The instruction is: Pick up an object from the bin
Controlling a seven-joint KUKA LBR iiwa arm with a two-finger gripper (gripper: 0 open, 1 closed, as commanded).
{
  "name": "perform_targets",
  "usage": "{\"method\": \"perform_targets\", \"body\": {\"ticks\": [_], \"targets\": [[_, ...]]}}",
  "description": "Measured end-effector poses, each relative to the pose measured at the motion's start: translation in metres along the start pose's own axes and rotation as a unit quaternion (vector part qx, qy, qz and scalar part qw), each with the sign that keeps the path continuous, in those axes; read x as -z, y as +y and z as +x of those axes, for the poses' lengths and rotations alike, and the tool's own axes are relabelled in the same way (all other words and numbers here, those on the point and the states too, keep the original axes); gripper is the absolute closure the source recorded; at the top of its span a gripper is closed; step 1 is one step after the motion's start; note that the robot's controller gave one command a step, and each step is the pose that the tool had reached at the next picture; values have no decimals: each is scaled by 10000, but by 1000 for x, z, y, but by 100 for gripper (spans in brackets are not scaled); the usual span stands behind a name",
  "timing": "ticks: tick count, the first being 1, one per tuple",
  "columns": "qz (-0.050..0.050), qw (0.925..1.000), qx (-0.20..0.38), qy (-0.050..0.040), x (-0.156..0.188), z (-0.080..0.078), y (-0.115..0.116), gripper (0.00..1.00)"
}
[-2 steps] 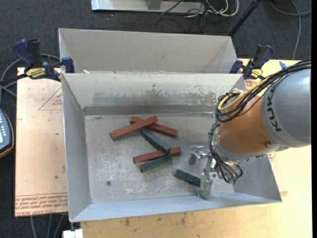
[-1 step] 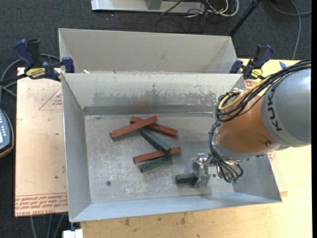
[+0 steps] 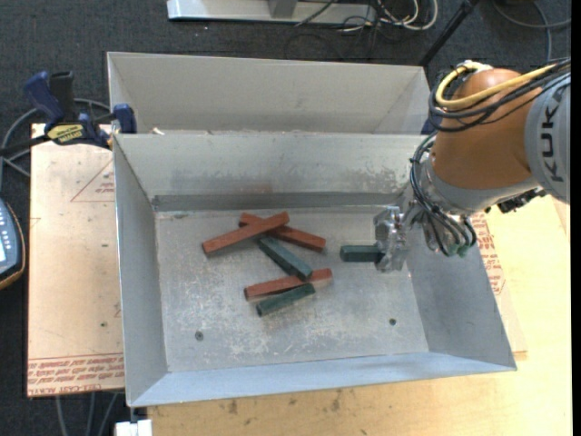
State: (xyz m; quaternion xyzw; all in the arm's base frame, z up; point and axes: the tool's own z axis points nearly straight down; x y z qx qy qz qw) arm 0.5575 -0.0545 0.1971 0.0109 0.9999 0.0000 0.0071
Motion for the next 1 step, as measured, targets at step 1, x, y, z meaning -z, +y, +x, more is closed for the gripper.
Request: {"method": "perform_targets", "body": {"ticks": [1], "targets": [[-7, 9823, 1874, 34, 68, 15, -3, 100]]}}
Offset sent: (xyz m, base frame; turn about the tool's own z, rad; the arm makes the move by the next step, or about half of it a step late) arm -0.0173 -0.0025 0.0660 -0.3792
